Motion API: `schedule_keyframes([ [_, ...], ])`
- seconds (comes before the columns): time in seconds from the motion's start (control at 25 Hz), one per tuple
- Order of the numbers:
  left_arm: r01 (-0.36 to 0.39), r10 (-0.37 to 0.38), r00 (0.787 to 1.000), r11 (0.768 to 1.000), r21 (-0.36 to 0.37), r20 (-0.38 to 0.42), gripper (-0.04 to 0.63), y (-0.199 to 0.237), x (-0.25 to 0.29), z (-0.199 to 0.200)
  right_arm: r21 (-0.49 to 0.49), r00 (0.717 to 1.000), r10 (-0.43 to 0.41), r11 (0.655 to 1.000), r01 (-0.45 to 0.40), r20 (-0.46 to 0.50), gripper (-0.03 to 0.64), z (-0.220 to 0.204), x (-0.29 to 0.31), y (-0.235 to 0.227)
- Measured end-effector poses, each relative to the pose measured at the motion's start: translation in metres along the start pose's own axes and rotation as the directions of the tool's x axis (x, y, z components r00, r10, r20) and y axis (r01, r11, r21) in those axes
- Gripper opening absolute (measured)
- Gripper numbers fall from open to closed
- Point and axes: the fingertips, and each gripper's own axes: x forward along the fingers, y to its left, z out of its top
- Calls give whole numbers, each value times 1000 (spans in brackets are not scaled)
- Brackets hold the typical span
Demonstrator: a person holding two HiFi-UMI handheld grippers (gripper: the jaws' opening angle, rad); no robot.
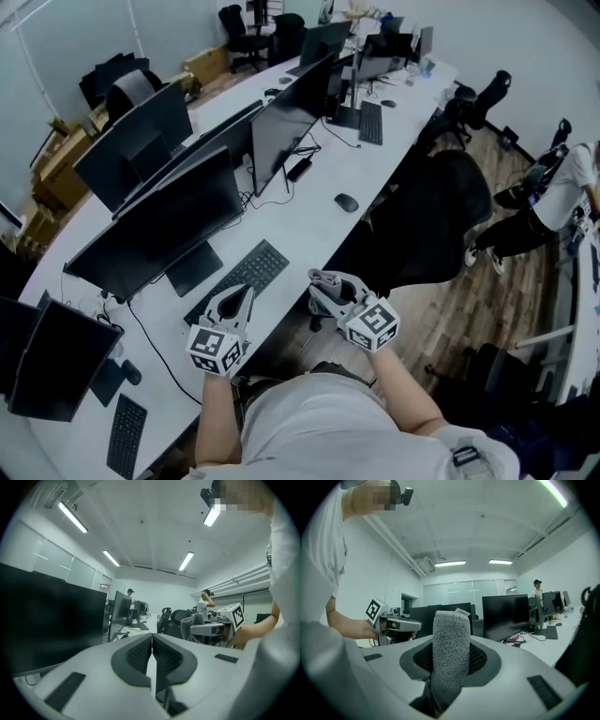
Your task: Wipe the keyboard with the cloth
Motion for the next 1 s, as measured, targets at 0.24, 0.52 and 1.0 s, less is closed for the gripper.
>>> schedule_keyframes([
  [0.24,55,-56,998,998,35,23,2,-19,15,19,14,996,-78,997,78,52,123,14,-32,-22],
  [0.52,87,-89,995,995,42,41,2,-34,29,28,10,987,-136,991,136,87,121,21,-58,-40],
  [1.0,90,-93,994,995,43,60,2,-53,50,33,24,981,-156,988,154,116,120,18,-78,-56],
])
